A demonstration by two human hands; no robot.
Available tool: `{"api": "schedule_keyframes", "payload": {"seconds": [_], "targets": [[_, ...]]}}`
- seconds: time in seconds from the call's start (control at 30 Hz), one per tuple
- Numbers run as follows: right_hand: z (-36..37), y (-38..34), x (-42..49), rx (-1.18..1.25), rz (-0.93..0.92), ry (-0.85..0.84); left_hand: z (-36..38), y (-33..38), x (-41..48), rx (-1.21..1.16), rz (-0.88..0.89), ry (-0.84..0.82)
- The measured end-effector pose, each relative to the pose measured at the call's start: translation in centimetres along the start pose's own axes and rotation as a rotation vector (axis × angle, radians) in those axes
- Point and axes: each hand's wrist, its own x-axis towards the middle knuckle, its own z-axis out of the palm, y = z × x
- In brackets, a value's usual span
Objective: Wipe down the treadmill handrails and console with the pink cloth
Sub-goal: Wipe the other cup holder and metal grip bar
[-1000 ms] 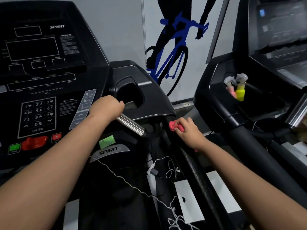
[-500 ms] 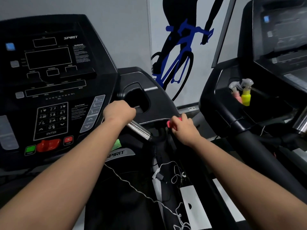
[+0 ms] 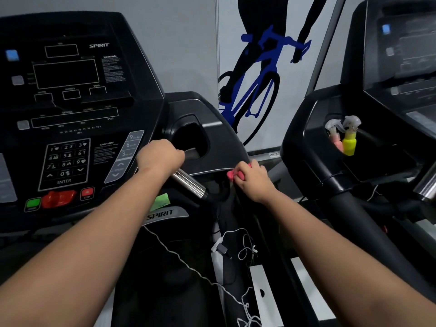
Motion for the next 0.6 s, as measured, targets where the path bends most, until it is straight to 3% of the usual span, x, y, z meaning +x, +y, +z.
{"api": "schedule_keyframes", "payload": {"seconds": [0.17, 0.3, 0.47, 0.6], "targets": [[0.3, 4.1, -1.3, 0.778, 0.329, -0.046, 0.2, 0.0, -0.2, 0.006, -0.004, 0.006], [1.3, 5.1, -1.4, 1.072, 0.526, -0.070, 0.2, 0.1, -0.1, 0.017, -0.010, 0.019], [0.2, 2.4, 0.2, 0.828, 0.409, 0.138, 0.3, 0.2, -0.1, 0.025, -0.002, 0.033], [1.2, 1.1, -0.6, 0.311, 0.200, 0.187, 0.3, 0.4, 0.0, 0.048, -0.012, 0.026]]}}
